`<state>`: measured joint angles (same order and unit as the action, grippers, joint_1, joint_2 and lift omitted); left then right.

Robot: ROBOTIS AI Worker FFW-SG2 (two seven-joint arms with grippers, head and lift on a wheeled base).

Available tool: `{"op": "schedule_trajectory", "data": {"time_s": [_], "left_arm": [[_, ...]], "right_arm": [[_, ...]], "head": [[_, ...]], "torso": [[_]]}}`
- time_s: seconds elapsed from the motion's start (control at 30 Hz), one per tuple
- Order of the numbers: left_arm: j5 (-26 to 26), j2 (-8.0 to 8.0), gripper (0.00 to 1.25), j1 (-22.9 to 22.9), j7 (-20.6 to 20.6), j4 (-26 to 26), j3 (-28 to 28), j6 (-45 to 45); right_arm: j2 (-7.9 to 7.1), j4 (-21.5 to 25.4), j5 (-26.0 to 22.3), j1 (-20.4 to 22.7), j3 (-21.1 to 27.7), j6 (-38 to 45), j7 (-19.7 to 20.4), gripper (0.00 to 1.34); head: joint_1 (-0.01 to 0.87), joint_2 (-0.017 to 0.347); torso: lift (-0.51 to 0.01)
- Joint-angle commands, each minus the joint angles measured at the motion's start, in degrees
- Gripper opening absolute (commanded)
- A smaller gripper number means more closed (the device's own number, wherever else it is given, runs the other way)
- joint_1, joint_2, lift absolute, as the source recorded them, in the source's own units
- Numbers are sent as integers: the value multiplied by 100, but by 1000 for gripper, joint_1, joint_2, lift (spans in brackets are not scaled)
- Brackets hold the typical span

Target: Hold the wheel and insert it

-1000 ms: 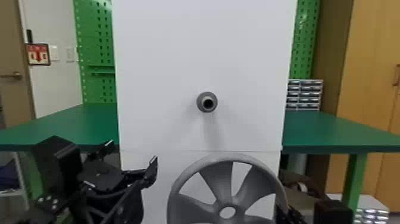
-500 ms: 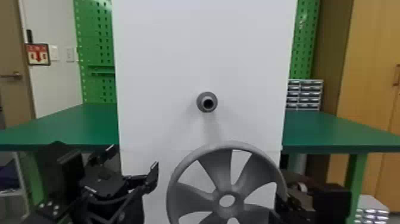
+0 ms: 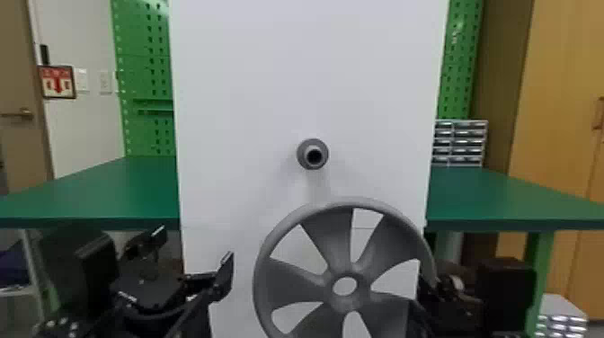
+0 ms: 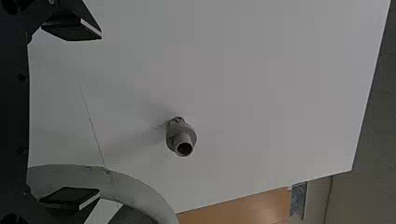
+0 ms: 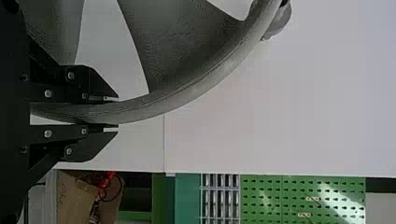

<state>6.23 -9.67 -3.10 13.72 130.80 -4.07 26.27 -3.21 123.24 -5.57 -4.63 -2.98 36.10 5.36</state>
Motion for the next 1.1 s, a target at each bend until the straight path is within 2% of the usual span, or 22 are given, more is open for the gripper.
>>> {"op": "schedule_trajectory", "data": {"time_s": [0.0,0.67,1.07], "left_arm": [[36,0,1147,11,-1,7,-41,1],[45,-26,1147,11,-9,7,-59,-8],[9,-26,1147,2,-18,7,-94,-8]], "right_arm": [[40,51,-5,-64,0,117,0,172],[58,183,-67,-257,8,486,0,172],[84,183,-155,-662,-36,750,0,170]], "head": [[210,9],[210,9],[210,9]], "torso": [[-442],[-442],[-442]]}}
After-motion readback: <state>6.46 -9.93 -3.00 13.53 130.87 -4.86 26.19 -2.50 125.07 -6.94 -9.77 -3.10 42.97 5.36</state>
